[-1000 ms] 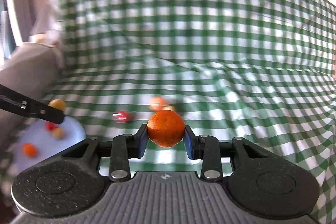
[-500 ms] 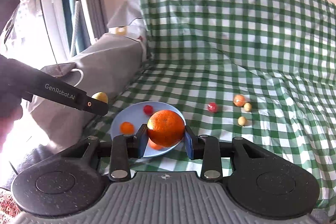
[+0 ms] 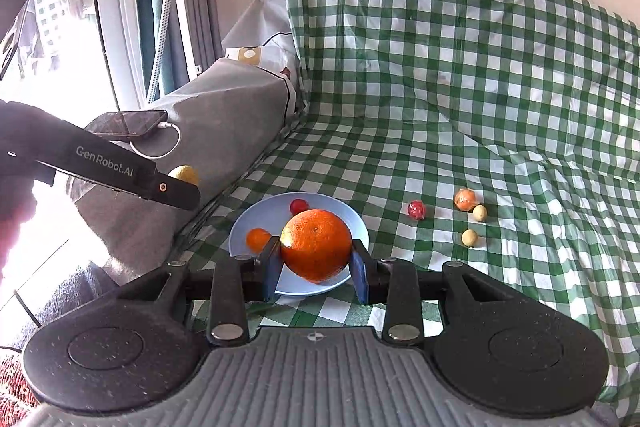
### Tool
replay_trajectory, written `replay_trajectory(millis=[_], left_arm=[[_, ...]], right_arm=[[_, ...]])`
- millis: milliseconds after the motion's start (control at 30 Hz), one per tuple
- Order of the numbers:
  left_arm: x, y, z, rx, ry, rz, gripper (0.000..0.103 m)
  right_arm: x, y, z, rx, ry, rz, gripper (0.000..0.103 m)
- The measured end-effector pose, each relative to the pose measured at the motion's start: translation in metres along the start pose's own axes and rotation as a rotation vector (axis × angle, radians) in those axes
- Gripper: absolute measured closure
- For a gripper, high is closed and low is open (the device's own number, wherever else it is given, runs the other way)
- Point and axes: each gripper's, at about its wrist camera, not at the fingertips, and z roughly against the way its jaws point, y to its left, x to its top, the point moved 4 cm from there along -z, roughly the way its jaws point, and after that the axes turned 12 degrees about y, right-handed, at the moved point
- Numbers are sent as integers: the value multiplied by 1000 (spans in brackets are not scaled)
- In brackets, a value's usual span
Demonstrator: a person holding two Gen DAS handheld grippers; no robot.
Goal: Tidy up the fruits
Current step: 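Carry both fruits to the blue plate and open both tools to release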
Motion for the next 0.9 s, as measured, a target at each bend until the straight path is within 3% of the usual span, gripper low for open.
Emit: replay_trajectory(millis=[467, 900], left_arm=[[14, 13, -27, 20, 44, 32, 77], [46, 28, -105, 65, 147, 44, 77]], right_arm=[[9, -8, -27, -20, 43, 18, 66], [19, -21, -119, -23, 161, 23, 66]])
